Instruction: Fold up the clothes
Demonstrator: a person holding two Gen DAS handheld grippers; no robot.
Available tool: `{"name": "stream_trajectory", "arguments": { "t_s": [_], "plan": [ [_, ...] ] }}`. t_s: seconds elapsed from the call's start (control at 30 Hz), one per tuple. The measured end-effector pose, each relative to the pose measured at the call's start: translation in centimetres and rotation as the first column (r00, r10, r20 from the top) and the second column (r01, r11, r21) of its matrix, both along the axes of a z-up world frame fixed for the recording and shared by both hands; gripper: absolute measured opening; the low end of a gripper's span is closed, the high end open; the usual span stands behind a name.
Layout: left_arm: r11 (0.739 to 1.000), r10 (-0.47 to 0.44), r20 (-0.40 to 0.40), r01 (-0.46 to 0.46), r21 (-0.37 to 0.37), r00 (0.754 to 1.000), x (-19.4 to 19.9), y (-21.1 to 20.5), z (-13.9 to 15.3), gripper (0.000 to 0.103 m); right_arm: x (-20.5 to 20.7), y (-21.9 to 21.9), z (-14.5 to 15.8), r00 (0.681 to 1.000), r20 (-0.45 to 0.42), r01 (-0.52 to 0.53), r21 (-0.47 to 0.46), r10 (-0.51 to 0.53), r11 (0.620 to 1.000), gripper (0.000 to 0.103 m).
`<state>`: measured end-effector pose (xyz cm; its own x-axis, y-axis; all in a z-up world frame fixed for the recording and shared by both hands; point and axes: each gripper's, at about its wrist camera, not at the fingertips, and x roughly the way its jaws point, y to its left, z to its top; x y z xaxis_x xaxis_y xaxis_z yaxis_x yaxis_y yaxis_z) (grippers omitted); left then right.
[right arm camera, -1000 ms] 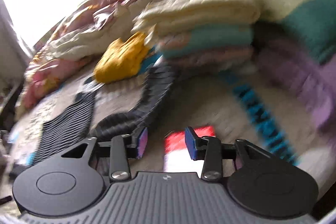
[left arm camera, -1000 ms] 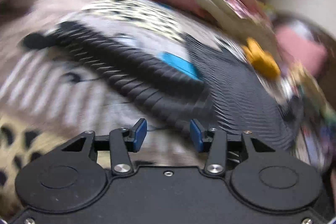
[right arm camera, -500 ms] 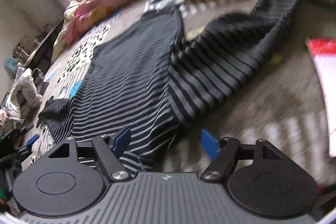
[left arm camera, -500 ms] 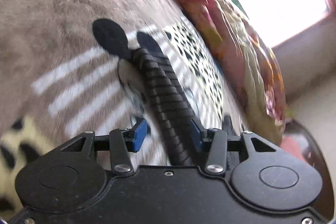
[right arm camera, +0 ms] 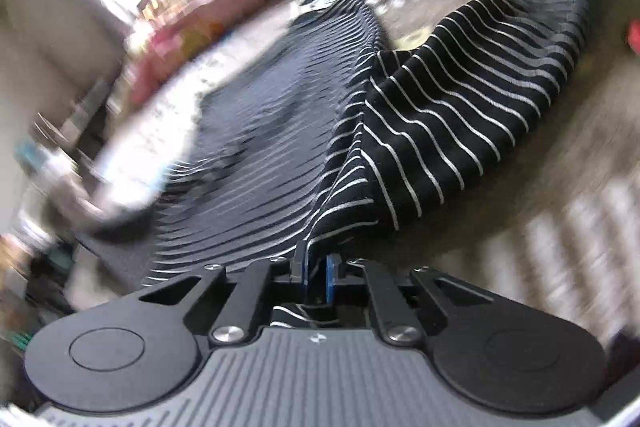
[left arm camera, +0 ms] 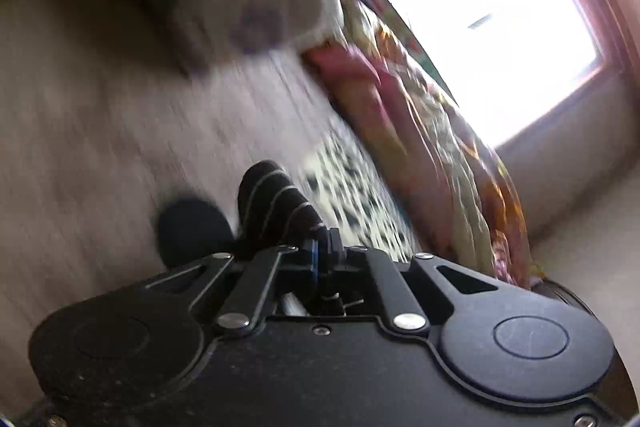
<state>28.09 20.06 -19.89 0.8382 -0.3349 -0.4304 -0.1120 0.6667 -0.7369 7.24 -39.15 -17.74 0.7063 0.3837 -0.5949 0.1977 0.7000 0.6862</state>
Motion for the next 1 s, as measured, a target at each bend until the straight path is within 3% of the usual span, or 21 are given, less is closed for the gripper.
{"name": "stream_trajectory", "arguments": {
  "t_s": [0.07,0.1,0.17,0.2,0.27,0.33,0.4,0.5,0.6,0.7,0.73,0.77,0.9,1.0],
  "plan": [
    [0.999,-0.021,-0.040,0.023,0.043,0.999,0.3,0.9,0.2,0.003,0.5,1.5,0.1,0.999,-0.025,-0.033,-0.009,0.033,0.999,0.009],
    [0.997,-0.031,-0.060,0.034,0.064,0.998,0.5,1.4,0.3,0.019,0.8,2.5,-0.1,0.998,-0.048,-0.052,-0.045,0.050,0.998,0.010],
    [0.993,-0.049,-0.100,0.059,0.106,0.994,0.9,2.3,0.5,0.026,1.2,3.4,-0.9,0.992,-0.114,-0.072,-0.108,0.060,0.992,0.016],
    [0.990,-0.056,-0.119,0.071,0.126,0.991,0.9,2.7,0.7,0.033,0.8,3.2,-1.0,0.992,-0.116,-0.056,-0.088,0.046,0.995,0.018],
    [0.987,-0.043,-0.110,0.060,0.152,0.993,-1.6,2.0,2.0,0.042,-0.4,2.8,-0.7,0.995,-0.101,-0.022,-0.070,0.015,0.997,0.050],
    [0.980,-0.144,-0.097,0.156,0.123,0.985,-4.3,-0.4,2.5,0.042,-1.7,2.7,-0.1,0.997,-0.079,-0.002,-0.109,-0.007,0.994,0.060],
    [0.962,-0.263,-0.090,0.269,0.056,0.961,-7.0,-3.4,2.5,0.042,-2.3,2.7,-0.3,0.997,-0.077,0.007,-0.092,-0.014,0.996,0.060],
    [0.895,-0.446,-0.106,0.439,-0.087,0.889,-9.8,-9.7,0.9,0.042,-2.4,3.6,-0.8,0.998,-0.061,0.019,-0.040,-0.021,0.999,0.059],
    [0.855,-0.518,-0.151,0.509,-0.095,0.842,-11.1,-15.3,-0.9,0.042,-1.7,4.9,-1.6,0.998,-0.055,0.034,0.001,-0.034,0.999,0.049],
    [0.856,-0.517,-0.164,0.506,-0.108,0.840,-11.9,-18.0,-2.0,0.040,-1.3,5.2,-2.5,0.996,-0.048,0.076,0.045,-0.073,0.996,0.031],
    [0.856,-0.517,-0.168,0.504,-0.112,0.840,-12.2,-18.9,-2.4,0.032,-1.2,5.3,-2.7,0.996,-0.043,0.086,0.053,-0.084,0.995,0.024],
    [0.856,-0.516,-0.172,0.503,-0.116,0.839,-12.5,-19.9,-2.7,0.010,-1.3,5.1,-3.0,0.995,-0.049,0.091,0.069,-0.088,0.993,0.018],
    [0.867,-0.497,-0.158,0.486,-0.104,0.853,-15.8,-19.9,-0.7,0.009,-2.5,4.4,-2.1,0.996,-0.060,0.067,0.113,-0.061,0.991,0.015],
    [0.862,-0.499,-0.257,0.505,-0.046,0.828,-16.2,-20.5,-1.6,0.012,-2.7,4.9,-1.8,0.993,-0.116,-0.009,0.024,0.012,1.000,0.018]
  ]
}}
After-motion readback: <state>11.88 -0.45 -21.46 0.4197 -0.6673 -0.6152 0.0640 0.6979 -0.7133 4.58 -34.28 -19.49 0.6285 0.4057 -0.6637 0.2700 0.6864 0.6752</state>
